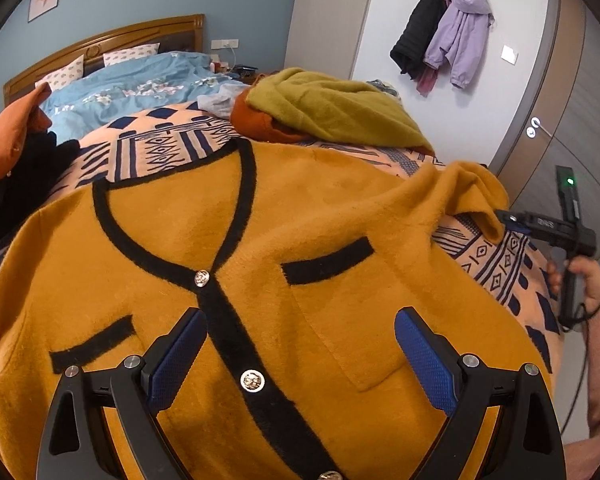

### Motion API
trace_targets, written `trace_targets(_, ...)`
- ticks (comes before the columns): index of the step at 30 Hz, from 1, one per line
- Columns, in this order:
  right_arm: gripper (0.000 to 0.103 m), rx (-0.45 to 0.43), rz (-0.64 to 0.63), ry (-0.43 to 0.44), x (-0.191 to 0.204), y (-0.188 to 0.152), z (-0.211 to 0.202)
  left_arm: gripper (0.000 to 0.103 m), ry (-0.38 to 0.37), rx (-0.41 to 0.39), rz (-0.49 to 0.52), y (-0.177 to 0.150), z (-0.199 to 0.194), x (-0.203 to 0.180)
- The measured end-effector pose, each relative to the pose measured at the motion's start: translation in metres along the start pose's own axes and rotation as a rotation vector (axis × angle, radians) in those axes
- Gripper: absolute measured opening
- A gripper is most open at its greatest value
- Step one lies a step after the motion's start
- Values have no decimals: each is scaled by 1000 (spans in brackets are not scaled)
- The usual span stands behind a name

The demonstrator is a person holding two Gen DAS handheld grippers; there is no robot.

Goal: Fold clothes

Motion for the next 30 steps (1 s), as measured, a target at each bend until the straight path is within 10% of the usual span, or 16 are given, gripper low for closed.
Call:
trace_targets(2,13,-1,-11,-4,2,7,7,97,0,-3,0,-2,-3,-1)
trace_targets(11,12,-193,-189,-185,16,45,-66,97,39,-59,-7,-8,-42,12)
trace_targets(19,37,-4,-229,-258,19,31,-28,97,141,-146,-72,-36,-104,50)
trace_targets(23,46,-68,-197,-160,39,16,-41,97,238,-195,-130,-58,-143,79)
trace_targets(26,69,-71,-272,44,84,-5,-54,97,312,-229,-177,-75,-171,102)
trace_targets(30,69,-14,-401,289,147,-42,-56,97,385,-211,-269,-103,-185,142)
Point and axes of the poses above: each gripper's, at about its wrist camera, not at the fingertips, and z roughly the way its jaws point, x to its left, y to its top, the point moved 1 cm from there along z, roughly the way its jaws point, and after that the axes turned 1 degree about z, right-handed, at the moved point
